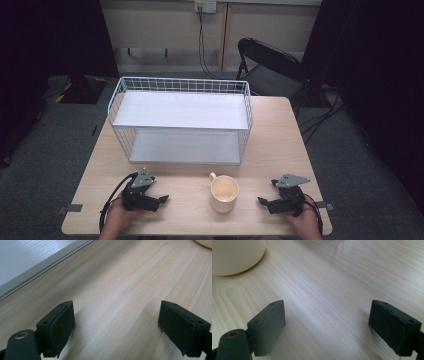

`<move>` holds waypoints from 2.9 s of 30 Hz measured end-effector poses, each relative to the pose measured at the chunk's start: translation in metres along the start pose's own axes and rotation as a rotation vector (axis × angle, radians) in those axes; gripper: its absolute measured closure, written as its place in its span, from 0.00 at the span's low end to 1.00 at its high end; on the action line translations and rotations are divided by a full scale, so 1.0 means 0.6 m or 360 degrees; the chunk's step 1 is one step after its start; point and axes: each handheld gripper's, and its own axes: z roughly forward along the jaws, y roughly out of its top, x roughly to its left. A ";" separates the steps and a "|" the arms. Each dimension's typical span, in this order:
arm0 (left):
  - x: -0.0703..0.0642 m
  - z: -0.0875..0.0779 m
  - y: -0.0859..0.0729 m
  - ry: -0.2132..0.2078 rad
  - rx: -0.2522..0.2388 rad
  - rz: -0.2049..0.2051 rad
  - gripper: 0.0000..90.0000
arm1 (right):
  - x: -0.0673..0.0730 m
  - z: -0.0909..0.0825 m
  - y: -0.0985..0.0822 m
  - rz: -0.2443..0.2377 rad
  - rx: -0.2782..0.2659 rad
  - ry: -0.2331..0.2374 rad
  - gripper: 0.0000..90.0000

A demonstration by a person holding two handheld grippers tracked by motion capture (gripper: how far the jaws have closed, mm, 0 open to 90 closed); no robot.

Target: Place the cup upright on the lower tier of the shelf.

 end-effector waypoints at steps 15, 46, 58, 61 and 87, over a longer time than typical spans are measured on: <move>0.001 0.002 0.001 0.0024 0.0013 -0.0026 0.09 | 0.005 -0.005 0.009 0.0089 0.0050 -0.0009 0.17; 0.001 0.002 0.001 0.0024 0.0013 -0.0026 0.09 | 0.035 -0.033 0.120 -0.0023 0.0123 0.0144 0.21; 0.001 0.002 0.001 0.0024 0.0013 -0.0026 0.09 | 0.042 -0.036 0.148 -0.0043 0.0129 0.0179 0.21; 0.001 0.002 0.001 0.0024 0.0013 -0.0026 0.09 | 0.043 -0.040 0.156 -0.0053 0.0131 0.0179 0.21; 0.001 0.002 0.001 0.0024 0.0014 -0.0025 0.09 | 0.075 -0.033 0.214 -0.0102 0.0119 0.0241 0.22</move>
